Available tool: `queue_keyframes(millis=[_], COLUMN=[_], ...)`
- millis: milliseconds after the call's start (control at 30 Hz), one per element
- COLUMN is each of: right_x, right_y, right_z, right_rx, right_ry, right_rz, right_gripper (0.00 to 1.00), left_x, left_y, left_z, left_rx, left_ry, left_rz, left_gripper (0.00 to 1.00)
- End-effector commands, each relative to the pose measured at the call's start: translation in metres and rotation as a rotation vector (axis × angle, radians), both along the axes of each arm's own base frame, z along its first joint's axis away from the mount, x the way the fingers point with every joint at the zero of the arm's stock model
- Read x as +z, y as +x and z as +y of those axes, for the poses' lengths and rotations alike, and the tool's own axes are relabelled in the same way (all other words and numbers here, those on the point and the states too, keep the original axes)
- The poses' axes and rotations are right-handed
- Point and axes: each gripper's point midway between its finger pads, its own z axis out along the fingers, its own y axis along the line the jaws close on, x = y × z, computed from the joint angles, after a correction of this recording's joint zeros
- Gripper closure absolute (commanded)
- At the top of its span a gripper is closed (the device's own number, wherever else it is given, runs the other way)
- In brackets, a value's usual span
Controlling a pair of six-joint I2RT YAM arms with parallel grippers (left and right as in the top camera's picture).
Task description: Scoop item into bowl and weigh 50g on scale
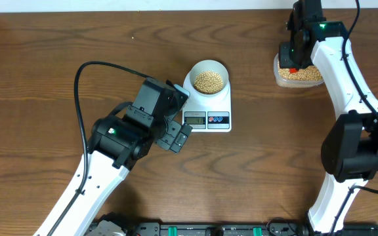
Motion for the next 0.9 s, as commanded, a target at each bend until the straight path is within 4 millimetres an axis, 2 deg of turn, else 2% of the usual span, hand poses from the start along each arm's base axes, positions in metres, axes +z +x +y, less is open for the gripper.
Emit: queue_keyframes(millis=[0, 333, 733, 867], right_x=[-0.001, -0.002, 0.003, 0.011], right_y=[-0.002, -0.009, -0.012, -0.012], right_z=[0.009, -0.001, -0.020, -0.017], right_rx=[0.026, -0.002, -0.011, 0.034], right_ry=[0.054, 0.238, 0.364, 0.431], right_rz=[0.010, 0.051, 0.049, 0.029], right_gripper=[0.99, 0.99, 0.99, 0.99], left_x=[0.002, 0.002, 0.002, 0.002], left_y=[0.001, 0.001, 0.001, 0.001], left_z=[0.000, 0.000, 0.000, 0.000], left_rx=[-0.004, -0.004, -0.004, -0.004], left_ry=[-0.005, -0.005, -0.005, -0.005], left_rz=[-0.005, -0.004, -0.005, -0.005], left_gripper=[0.02, 0.02, 0.02, 0.02])
